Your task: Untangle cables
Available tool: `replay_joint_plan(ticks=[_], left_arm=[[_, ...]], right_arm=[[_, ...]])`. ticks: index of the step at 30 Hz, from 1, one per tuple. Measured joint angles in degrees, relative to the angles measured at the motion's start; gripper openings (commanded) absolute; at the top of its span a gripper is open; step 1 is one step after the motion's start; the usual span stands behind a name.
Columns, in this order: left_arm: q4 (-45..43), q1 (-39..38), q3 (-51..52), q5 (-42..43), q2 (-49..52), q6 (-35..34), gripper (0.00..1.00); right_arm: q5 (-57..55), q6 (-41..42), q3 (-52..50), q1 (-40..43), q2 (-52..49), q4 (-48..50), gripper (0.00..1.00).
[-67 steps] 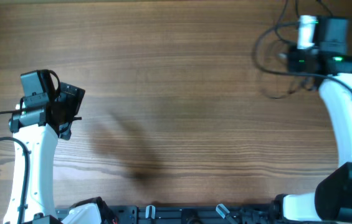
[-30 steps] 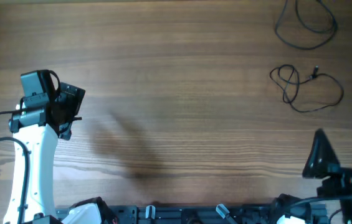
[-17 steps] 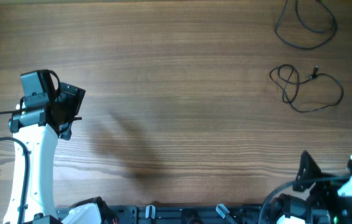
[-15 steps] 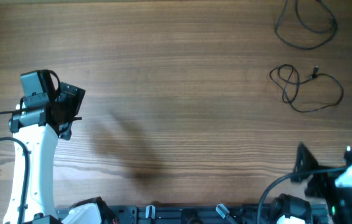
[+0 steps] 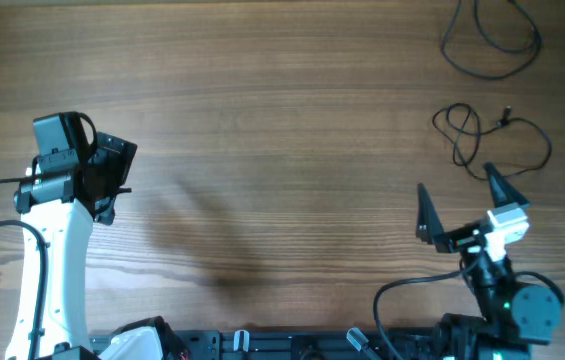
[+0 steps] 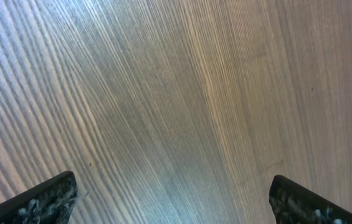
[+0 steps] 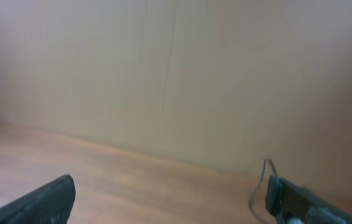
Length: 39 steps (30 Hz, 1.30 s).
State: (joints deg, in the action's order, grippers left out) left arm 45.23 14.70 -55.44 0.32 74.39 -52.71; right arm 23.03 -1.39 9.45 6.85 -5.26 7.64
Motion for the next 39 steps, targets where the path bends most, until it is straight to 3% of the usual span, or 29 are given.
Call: replay_joint_plan(ticks=[5,14,36,39], left_arm=[[0.1,0.0,0.0,0.0,0.0,0.0,1.0],[0.0,0.0,0.0,0.0,0.0,0.0,1.0],[0.0,-0.1,0.0,0.0,-0.1,0.0,1.0],[0.2,-1.9,0.0,-0.3,-3.8,0.0,1.0]], right_arm=[[-6.4,0.0,-8.0,-2.5,3.3,3.6,1.0],[-14.4,0.0,-9.1,-2.7,4.3,-7.5,1.0],[-15.4,0.0,-9.1,-2.7,4.3,-7.5,1.0],[-15.4,0.0,-9.1,-2.7,4.3,-7.5,1.0]])
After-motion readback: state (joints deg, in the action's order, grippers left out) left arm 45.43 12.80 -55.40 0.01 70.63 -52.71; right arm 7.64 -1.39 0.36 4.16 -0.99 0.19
